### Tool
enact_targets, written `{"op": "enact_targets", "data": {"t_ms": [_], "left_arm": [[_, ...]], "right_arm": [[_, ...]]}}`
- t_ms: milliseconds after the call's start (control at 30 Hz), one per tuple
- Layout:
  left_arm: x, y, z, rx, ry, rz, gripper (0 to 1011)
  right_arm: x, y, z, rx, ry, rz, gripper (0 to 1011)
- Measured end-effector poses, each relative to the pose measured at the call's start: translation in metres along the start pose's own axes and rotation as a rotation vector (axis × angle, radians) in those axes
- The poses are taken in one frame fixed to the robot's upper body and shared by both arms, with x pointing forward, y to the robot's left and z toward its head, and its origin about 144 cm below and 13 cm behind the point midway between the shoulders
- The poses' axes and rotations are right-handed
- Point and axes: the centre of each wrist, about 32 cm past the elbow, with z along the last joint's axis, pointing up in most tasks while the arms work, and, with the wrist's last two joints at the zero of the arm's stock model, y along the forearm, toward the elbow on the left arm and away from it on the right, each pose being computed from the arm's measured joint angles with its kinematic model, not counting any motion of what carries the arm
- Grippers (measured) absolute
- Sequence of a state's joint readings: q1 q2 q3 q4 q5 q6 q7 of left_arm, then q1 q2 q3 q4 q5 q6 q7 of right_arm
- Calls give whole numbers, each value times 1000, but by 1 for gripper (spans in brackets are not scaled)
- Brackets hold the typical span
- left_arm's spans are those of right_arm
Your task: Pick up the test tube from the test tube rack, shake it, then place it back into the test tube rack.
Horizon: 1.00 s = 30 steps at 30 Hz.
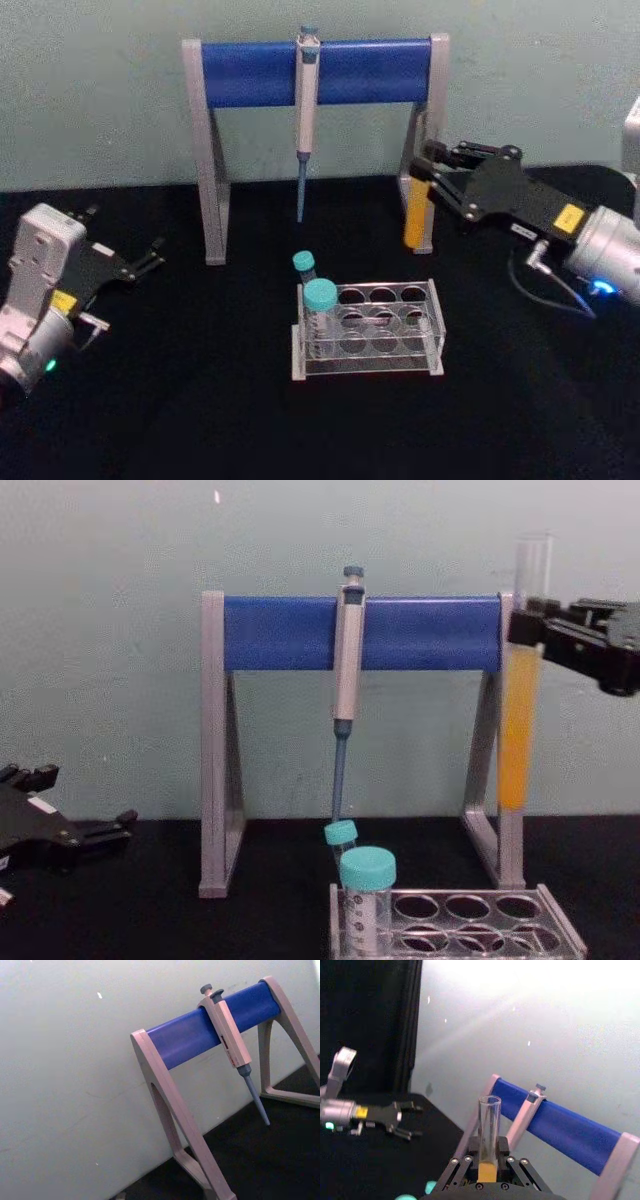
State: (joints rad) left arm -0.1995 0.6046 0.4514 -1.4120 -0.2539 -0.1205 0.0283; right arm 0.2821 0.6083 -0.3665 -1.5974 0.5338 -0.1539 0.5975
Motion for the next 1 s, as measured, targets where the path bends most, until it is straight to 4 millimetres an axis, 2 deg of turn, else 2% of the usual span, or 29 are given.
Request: {"op": "enact_targets", "data": {"t_ms": [233,433,700,833,1000], "left_arm": [[0,0,0,0,0,0,1001],[0,0,0,0,0,0,1002],[0,0,0,0,0,0,1002],[0,0,0,0,0,0,1001],[0,0,0,0,0,0,1001]], "right_arm": [[-4,12,-5,38,110,49,221],[2,8,-3,31,204,179,221],[18,-18,2,-21,260,294,221],[25,-36,7,-70,215,278,221],[29,-43,11,-129,112,211,221]]}}
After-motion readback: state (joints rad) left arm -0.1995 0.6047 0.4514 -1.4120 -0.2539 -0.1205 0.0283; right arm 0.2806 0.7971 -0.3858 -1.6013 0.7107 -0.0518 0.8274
